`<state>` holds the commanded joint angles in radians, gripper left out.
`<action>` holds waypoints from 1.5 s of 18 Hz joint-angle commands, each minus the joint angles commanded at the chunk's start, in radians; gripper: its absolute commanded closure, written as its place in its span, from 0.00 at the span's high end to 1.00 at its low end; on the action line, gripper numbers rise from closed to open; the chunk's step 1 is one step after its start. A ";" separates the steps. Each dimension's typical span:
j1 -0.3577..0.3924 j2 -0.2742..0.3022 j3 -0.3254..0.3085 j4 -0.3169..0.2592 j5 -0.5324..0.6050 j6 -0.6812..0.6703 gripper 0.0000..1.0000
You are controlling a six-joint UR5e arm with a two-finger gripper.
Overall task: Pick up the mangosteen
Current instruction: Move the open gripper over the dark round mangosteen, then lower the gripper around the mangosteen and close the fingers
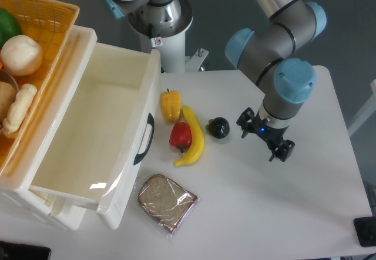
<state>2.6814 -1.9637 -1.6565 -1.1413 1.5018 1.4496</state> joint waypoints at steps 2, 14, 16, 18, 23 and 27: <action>0.008 0.003 -0.022 0.000 -0.038 0.000 1.00; 0.034 0.077 -0.170 -0.006 -0.051 0.006 1.00; 0.031 0.077 -0.181 -0.006 -0.051 0.006 1.00; 0.022 0.075 -0.183 -0.006 -0.049 0.002 1.00; 0.009 0.057 -0.195 0.000 -0.023 0.003 1.00; 0.000 0.040 -0.195 0.005 0.001 0.002 1.00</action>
<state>2.6815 -1.9236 -1.8515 -1.1367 1.5032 1.4512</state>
